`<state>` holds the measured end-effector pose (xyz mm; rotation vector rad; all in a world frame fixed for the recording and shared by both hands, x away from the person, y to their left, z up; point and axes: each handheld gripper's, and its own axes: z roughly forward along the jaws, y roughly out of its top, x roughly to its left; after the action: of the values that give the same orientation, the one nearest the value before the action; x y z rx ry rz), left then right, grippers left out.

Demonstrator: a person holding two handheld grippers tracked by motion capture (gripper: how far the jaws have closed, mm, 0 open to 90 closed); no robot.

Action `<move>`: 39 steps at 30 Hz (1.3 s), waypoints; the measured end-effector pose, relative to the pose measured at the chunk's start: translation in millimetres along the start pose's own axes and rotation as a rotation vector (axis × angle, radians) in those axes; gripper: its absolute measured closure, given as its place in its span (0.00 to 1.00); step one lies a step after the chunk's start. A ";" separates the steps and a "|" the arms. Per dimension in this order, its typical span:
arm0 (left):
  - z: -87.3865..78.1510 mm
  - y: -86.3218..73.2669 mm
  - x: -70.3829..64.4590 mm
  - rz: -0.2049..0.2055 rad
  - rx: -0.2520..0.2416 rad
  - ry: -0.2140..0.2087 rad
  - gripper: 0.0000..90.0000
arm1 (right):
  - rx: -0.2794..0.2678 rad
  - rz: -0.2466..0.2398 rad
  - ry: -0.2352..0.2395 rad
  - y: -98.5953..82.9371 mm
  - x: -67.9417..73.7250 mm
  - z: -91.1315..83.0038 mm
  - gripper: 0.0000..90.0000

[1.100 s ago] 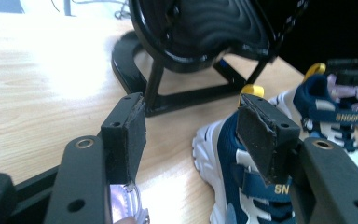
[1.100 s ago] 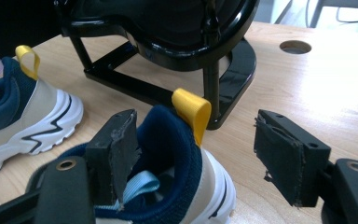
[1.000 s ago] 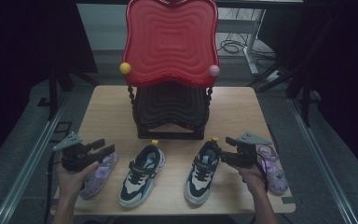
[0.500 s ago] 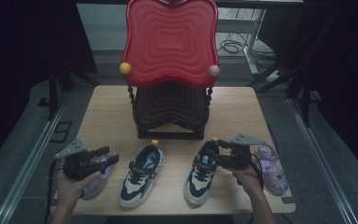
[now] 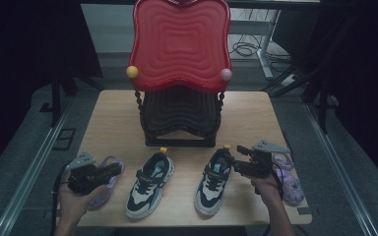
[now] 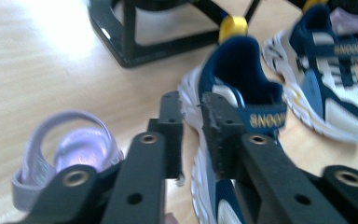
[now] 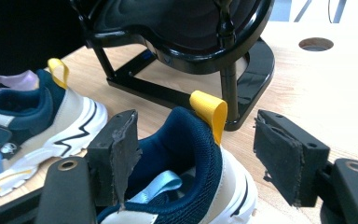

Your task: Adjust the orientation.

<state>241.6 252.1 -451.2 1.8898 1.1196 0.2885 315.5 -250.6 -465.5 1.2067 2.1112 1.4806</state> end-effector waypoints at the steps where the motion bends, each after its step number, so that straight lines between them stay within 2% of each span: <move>1: 0.0 0.0 0.0 0.000 0.000 0.000 0.90 | -0.007 0.002 0.000 0.1 -0.2 -1.7 0.34; 3: -3.0 -4.1 -0.2 0.003 0.022 -0.010 0.93 | -0.015 0.007 -0.003 0.2 -0.1 -5.0 0.34; 9: -9.4 -10.1 1.7 -0.008 0.038 -0.002 0.97 | -0.014 0.018 -0.016 -2.2 -0.1 -10.0 0.34; 13: -7.9 -16.6 4.6 -0.024 0.062 0.008 0.97 | -0.017 0.042 0.008 -3.6 -1.9 -10.6 0.35; 30: -2.3 -48.0 9.4 -0.069 0.124 0.041 0.96 | 0.008 0.095 0.006 -8.9 -6.9 -8.3 0.35; 39: -2.2 -66.6 8.6 -0.092 0.161 0.062 0.97 | 0.012 0.099 0.002 -9.5 -7.7 -8.6 0.35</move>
<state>206.2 273.0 -504.3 1.9742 1.3012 0.2118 310.2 -263.1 -471.9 1.3319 2.0921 1.5133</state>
